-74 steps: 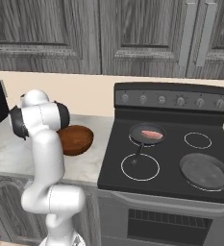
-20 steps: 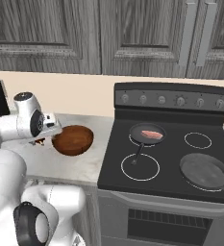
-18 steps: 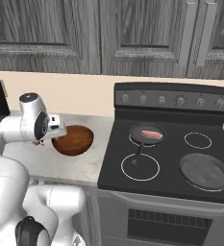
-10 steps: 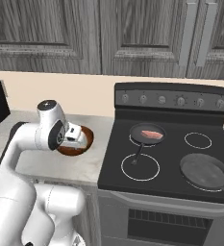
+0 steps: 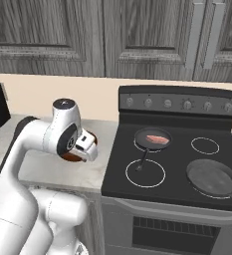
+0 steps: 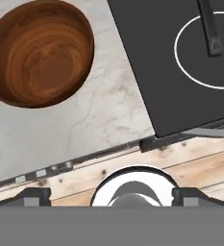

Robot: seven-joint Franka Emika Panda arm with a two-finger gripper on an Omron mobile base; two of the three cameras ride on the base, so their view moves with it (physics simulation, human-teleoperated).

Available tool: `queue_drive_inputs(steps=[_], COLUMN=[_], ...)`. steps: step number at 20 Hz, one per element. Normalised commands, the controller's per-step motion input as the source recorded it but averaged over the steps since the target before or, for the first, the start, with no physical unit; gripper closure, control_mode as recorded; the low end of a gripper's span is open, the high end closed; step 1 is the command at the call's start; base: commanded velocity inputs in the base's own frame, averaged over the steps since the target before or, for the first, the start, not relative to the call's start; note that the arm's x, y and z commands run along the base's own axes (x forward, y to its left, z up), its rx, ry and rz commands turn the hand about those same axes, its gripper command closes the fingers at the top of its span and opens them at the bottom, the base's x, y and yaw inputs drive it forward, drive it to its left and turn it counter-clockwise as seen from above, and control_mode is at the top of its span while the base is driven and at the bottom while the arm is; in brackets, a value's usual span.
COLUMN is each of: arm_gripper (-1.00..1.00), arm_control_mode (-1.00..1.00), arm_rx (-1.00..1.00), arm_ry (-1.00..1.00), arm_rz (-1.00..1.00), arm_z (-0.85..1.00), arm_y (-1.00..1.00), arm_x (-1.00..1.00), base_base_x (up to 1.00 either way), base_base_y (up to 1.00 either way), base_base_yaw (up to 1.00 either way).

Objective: Place one of the steaks on the plate and the other in the bowl. Then place the bowl in the fridge.

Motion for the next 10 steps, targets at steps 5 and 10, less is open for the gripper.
queue_drive_inputs(steps=[5,10], arm_gripper=[-1.00,-1.00], arm_control_mode=[-1.00,-1.00], arm_rx=[-0.18,-0.13], arm_ry=[-0.06,0.14], arm_rz=[0.30,0.22], arm_z=[-0.01,0.00], arm_y=[0.09,0.04], arm_x=[-0.74,-0.04], base_base_x=[0.00,0.00], base_base_y=[0.00,0.00], base_base_yaw=[0.00,0.00])
